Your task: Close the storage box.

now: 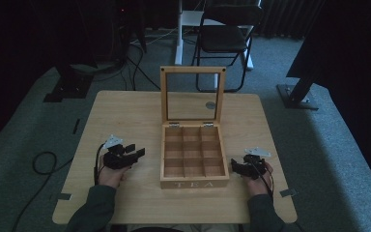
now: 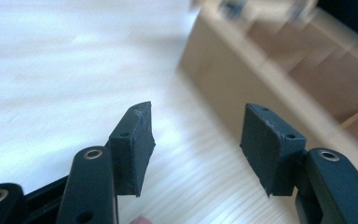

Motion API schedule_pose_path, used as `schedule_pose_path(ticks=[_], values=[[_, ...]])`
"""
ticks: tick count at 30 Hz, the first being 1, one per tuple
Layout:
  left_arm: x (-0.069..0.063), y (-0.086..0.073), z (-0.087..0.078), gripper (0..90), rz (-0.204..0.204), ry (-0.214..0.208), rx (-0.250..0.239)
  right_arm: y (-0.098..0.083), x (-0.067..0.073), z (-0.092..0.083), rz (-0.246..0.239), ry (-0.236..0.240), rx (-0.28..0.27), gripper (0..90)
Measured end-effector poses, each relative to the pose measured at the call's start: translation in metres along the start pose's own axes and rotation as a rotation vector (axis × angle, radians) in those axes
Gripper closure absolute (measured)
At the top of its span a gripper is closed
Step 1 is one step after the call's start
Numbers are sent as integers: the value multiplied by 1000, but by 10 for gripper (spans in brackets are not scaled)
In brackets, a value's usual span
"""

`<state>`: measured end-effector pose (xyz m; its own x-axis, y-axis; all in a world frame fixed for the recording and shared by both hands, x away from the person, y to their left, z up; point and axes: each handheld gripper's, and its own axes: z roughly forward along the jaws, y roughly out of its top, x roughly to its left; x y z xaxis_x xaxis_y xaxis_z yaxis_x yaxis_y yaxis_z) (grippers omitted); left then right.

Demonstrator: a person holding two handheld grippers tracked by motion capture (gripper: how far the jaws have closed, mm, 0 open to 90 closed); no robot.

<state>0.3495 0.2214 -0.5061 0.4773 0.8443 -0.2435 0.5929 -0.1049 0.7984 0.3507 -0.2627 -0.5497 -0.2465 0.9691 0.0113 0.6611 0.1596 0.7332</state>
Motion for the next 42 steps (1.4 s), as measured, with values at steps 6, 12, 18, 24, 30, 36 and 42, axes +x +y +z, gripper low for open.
schedule_pose_path(ticks=[6, 12, 18, 24, 30, 36, 42], values=[[-2, -17, 7, 419, 31, 81, 41, 0, 1, 0, 12, -15, 2, 189], [-1, -23, 7, 411, 12, 106, 33, 0, 1, 1, 0, -3, 10, 145], [0, -25, 5, 394, 40, 140, 27, 2, -1, 1, -25, 23, 14, 196], [5, -29, 7, 396, 29, 175, 39, 5, 1, -1, -50, 49, 18, 423], [4, -30, 7, 391, 47, 204, 49, 8, 4, -11, -52, 16, 18, 530], [2, -30, 8, 389, 46, 204, 39, 13, 6, -18, -15, 70, 15, 573], [6, -32, 8, 391, 45, 232, 38, 23, 9, -27, -4, 110, -25, 573]])
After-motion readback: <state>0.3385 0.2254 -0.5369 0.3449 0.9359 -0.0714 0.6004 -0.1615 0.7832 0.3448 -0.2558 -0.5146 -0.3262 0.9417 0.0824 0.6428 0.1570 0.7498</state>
